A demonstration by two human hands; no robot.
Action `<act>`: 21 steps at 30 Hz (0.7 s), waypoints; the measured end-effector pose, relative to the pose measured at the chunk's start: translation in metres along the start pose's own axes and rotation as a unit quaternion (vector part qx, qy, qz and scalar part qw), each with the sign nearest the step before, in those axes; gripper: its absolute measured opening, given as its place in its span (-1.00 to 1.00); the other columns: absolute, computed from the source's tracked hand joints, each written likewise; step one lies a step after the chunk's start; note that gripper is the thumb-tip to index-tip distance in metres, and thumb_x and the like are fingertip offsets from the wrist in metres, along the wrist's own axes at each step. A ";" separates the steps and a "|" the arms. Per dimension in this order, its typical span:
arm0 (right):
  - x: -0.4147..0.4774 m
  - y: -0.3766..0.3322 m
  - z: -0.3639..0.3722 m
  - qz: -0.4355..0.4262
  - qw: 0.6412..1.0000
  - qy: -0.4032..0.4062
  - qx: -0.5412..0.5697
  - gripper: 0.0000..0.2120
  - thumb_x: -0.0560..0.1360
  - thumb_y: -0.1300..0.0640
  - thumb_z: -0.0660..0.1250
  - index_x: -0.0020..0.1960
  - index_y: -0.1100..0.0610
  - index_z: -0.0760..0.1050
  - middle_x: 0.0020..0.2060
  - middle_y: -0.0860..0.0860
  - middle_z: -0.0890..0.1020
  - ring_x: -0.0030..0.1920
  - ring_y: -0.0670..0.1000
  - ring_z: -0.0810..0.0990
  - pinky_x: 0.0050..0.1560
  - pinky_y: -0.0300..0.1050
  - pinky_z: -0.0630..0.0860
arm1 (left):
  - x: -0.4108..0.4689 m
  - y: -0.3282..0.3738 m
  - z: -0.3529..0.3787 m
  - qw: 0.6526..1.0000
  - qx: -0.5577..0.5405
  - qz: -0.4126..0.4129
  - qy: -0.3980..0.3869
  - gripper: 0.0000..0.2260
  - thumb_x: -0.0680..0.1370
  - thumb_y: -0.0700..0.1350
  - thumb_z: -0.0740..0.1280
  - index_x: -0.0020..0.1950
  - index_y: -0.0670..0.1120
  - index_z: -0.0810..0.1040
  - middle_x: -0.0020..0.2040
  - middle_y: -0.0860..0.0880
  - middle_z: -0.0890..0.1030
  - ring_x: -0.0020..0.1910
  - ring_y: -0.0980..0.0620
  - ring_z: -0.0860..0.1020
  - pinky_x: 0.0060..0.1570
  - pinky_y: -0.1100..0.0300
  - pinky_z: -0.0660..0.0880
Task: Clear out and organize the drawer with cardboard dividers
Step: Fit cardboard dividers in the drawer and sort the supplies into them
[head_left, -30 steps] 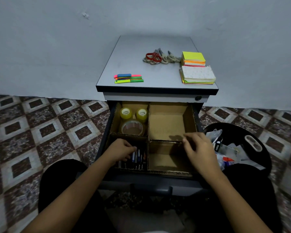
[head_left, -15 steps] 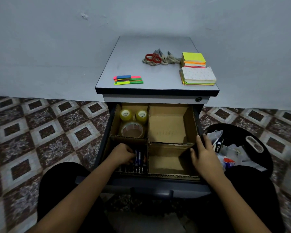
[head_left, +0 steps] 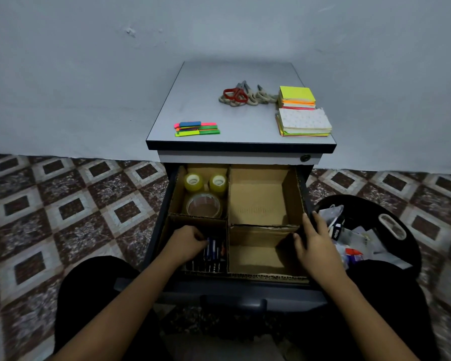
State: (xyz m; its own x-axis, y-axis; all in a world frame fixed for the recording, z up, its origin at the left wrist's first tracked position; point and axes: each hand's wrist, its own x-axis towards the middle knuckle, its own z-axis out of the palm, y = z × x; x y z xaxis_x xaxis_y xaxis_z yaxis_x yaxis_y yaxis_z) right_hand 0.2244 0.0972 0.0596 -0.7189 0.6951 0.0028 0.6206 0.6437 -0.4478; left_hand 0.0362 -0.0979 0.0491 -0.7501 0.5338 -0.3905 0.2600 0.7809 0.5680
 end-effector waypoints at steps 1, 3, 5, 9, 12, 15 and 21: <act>0.000 0.000 0.000 0.002 1.000 -0.002 0.008 -0.48 0.58 0.10 0.18 0.49 0.19 0.15 0.50 0.16 0.07 0.48 0.15 0.17 0.40 -0.11 0.20 | -0.002 0.001 -0.002 1.000 0.004 0.007 0.005 -0.77 0.53 -0.08 0.35 0.13 -0.15 0.57 0.00 -0.11 0.62 -0.11 0.02 0.56 -0.17 0.23 0.44; 0.000 0.000 -0.002 0.000 1.000 0.001 0.009 -0.49 0.57 0.11 0.20 0.48 0.20 0.19 0.48 0.19 0.13 0.46 0.17 0.19 0.42 -0.08 0.20 | -0.007 0.005 -0.009 1.000 0.014 0.023 -0.003 -0.76 0.53 -0.05 0.34 0.14 -0.12 0.56 -0.02 -0.06 0.60 -0.14 0.05 0.55 -0.20 0.25 0.43; 0.001 -0.001 -0.006 -0.013 1.000 0.018 0.000 -0.50 0.56 0.11 0.23 0.46 0.21 0.24 0.43 0.23 0.22 0.42 0.20 0.25 0.41 0.00 0.24 | -0.013 0.012 -0.021 0.998 0.024 0.047 -0.027 -0.76 0.53 -0.02 0.35 0.15 -0.08 0.55 -0.03 -0.02 0.59 -0.13 0.07 0.56 -0.21 0.24 0.48; 0.017 -0.018 -0.032 -0.058 0.997 0.048 0.032 -0.52 0.55 0.08 0.25 0.44 0.17 0.29 0.38 0.17 0.31 0.38 0.14 0.30 0.38 0.05 0.32 | -0.025 0.041 -0.059 0.989 0.050 0.129 -0.050 -0.83 0.53 0.02 0.33 0.08 0.01 0.56 -0.01 0.08 0.57 -0.06 0.15 0.54 -0.12 0.30 0.48; 0.041 -0.047 -0.061 -0.099 0.991 0.067 0.058 -0.56 0.56 0.06 0.23 0.42 0.13 0.32 0.32 0.09 0.38 0.31 0.04 0.37 0.24 -0.19 0.32 | -0.026 0.074 -0.093 0.980 0.062 0.190 -0.015 -0.82 0.53 0.00 0.32 0.10 0.00 0.57 -0.05 0.10 0.55 -0.09 0.22 0.51 -0.17 0.42 0.38; 0.073 -0.079 -0.090 -0.134 0.985 0.087 0.071 -0.60 0.56 0.05 0.24 0.37 0.13 0.39 0.28 0.08 0.45 0.26 0.04 0.43 0.15 -0.23 0.32 | -0.013 0.108 -0.121 0.976 0.018 0.212 0.041 -0.84 0.52 -0.02 0.35 0.05 -0.05 0.59 -0.08 0.01 0.60 -0.09 0.12 0.54 -0.13 0.33 0.42; 0.156 -0.125 -0.123 -0.156 0.982 0.076 0.081 -0.68 0.55 0.08 0.26 0.26 0.15 0.50 0.13 0.11 0.60 0.13 0.07 0.55 0.03 -0.21 0.36 | 0.043 0.171 -0.159 0.964 -0.046 0.229 0.124 -0.86 0.52 -0.10 0.35 0.01 -0.13 0.62 -0.06 -0.07 0.63 -0.05 -0.03 0.60 -0.01 0.09 0.55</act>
State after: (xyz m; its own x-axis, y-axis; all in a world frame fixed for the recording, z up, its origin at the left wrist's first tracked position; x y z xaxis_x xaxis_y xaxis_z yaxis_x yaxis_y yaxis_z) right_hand 0.0731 0.1647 0.2261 -0.8035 0.5202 0.2895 0.3110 0.7815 -0.5409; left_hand -0.0481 0.0072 0.2447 -0.6954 0.7123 0.0951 0.5512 0.4439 0.7065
